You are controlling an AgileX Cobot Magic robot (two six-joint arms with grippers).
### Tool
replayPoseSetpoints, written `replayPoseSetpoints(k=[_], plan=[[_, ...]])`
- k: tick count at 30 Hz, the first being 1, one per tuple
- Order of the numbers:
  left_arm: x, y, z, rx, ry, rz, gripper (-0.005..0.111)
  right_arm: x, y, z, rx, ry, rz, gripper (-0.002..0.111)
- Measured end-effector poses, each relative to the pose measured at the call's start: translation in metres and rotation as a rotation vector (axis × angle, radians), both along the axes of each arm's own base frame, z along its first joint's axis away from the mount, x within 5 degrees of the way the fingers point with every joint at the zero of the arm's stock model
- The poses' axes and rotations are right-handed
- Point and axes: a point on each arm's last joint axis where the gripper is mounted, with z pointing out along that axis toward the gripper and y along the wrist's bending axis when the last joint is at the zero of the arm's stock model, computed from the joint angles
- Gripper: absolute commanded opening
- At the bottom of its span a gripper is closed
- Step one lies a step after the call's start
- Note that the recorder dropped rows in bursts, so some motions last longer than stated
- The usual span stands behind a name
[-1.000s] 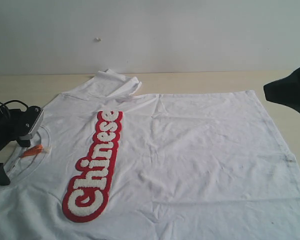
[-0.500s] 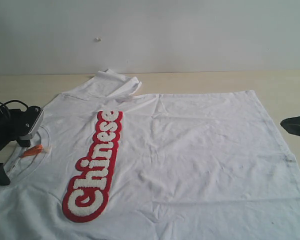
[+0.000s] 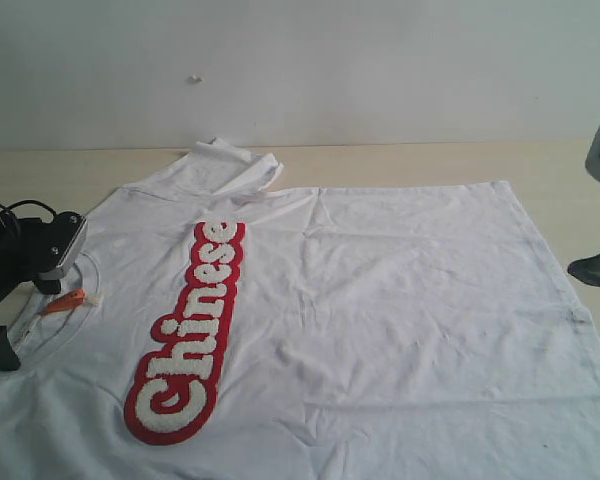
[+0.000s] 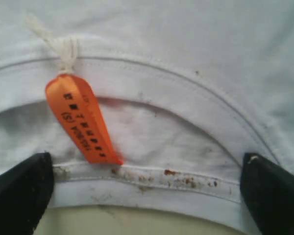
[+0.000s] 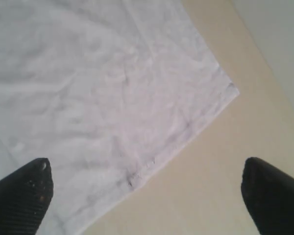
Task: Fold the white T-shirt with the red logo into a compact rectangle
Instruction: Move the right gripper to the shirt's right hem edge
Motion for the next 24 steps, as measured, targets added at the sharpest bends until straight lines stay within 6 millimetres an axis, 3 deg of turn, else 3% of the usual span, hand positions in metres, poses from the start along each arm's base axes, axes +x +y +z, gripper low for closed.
replayPoseSetpoints(k=[6,10,18,24], plan=[[0.0,0.0,0.0,0.0,0.0,0.0,0.105,0.014,-0.015,-0.018,-0.208,0.058,0.024,0.105],[0.0,0.0,0.0,0.0,0.0,0.0,0.105,0.02,-0.018,-0.025,-0.248,0.068,0.037,0.105],[0.0,0.0,0.0,0.001,0.0,0.001,0.105,0.032,-0.01,-0.02,-0.096,-0.063,-0.027,0.105],[0.0,0.0,0.0,0.001,0.0,0.001,0.105,0.065,-0.012,-0.017,-0.027,-0.01,-0.073,0.105]])
